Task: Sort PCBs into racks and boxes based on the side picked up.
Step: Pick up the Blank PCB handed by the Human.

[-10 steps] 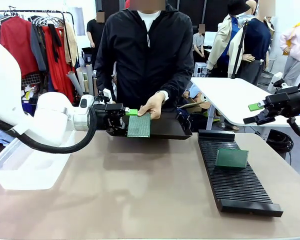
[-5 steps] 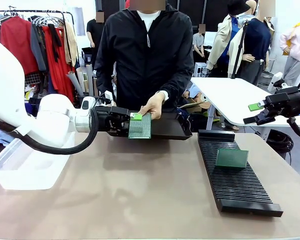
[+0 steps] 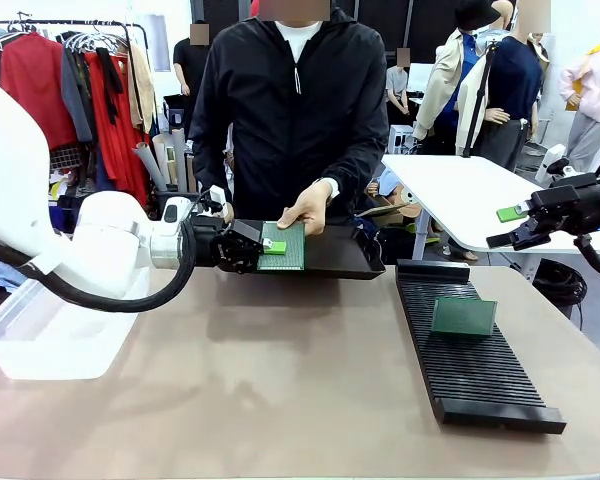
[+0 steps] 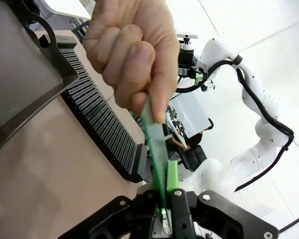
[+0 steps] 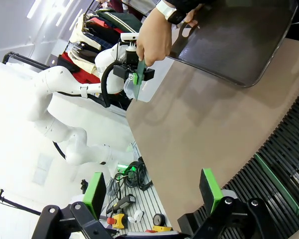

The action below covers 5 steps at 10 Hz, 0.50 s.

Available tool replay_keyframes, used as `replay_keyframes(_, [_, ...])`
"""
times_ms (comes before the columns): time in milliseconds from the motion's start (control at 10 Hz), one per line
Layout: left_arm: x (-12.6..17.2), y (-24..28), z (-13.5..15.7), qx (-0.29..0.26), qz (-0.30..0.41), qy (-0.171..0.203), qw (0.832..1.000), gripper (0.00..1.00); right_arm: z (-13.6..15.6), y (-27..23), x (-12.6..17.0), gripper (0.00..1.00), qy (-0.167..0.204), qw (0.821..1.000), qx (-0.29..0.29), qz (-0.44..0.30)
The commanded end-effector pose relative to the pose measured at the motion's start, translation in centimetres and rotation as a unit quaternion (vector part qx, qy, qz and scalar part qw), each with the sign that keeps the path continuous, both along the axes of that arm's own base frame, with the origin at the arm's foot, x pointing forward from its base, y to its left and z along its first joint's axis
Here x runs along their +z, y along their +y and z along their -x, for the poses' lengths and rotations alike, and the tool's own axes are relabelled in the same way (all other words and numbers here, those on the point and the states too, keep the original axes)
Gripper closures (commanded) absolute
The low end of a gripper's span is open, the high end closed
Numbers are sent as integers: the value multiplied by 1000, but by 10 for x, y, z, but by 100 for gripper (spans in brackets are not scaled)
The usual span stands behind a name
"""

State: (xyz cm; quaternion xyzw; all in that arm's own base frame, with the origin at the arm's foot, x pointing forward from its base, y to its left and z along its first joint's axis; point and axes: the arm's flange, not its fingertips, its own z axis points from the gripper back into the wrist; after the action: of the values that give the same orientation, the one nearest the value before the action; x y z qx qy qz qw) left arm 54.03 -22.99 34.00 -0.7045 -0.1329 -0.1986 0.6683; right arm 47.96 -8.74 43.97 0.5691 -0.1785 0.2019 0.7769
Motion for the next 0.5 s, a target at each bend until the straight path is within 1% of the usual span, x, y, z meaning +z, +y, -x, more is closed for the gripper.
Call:
replay_keyframes(0, [1,-2,0,-6,-7,8,1000,100,1,0,2,0,0,1000,2,-3])
replay_keyframes(300, [0,-2,-1,-10,-11,14,1000,100,1,0,2,0,0,1000,2,-3])
replay_keyframes(400, [0,0,0,-1,-1,5,1000,100,1,0,2,0,0,1000,2,-3])
